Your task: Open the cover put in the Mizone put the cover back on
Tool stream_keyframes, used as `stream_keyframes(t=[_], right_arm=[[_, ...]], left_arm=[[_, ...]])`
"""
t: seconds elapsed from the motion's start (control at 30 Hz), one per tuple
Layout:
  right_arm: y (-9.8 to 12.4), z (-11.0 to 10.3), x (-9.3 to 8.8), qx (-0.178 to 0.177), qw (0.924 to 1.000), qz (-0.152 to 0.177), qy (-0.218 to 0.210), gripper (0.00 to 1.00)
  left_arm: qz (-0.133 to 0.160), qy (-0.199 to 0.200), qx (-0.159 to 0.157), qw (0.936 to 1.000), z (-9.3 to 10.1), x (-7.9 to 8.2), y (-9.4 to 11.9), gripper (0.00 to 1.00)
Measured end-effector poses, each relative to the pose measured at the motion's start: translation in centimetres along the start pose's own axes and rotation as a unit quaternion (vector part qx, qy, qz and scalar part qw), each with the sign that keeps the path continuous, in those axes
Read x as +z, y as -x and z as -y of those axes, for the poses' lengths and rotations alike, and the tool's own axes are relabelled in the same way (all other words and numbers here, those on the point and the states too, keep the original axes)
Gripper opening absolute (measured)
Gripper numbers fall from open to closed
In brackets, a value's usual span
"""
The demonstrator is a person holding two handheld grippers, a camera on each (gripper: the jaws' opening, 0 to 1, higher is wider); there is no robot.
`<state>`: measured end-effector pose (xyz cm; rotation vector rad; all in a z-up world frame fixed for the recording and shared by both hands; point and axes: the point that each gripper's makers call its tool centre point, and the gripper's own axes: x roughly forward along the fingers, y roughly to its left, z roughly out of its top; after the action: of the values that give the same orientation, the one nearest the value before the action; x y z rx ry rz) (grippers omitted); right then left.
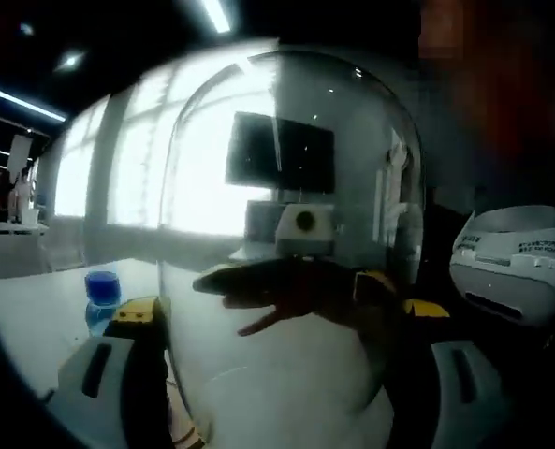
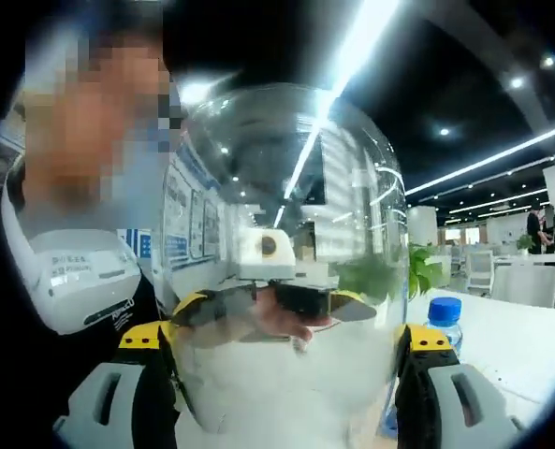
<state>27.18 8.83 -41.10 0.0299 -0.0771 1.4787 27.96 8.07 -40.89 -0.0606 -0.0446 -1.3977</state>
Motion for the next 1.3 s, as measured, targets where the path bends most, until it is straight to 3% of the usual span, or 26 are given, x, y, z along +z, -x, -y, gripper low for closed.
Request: stream_keyframes(t=[0.43, 0.7, 1.03, 1.3], right_arm=[[-0.6, 2.1, 5.4, 0.001, 0.9995, 0.033, -0.004, 0.9], [-1.4, 3.0, 7.7, 0.012, 0.9994, 0.031, 0.004, 0.9], [-2.5, 4.3, 10.9, 0.022, 0.9987, 0.045, 0.009, 0.9], [-3.3, 7.1, 12.8, 0.023, 0.998, 0.056, 0.016, 0.9]], left_arm=[[0.036, -0.002, 0.009, 0.9993, -1.9, 6.2, -0.3, 0.86], [0.026, -0.01, 0.02, 0.9994, -2.7, 8.1, -0.1, 0.86], [0.053, -0.021, 0.031, 0.9979, -4.3, 12.1, 0.3, 0.86], [0.082, -0.032, 0.032, 0.9956, -7.0, 14.4, 0.3, 0.86]])
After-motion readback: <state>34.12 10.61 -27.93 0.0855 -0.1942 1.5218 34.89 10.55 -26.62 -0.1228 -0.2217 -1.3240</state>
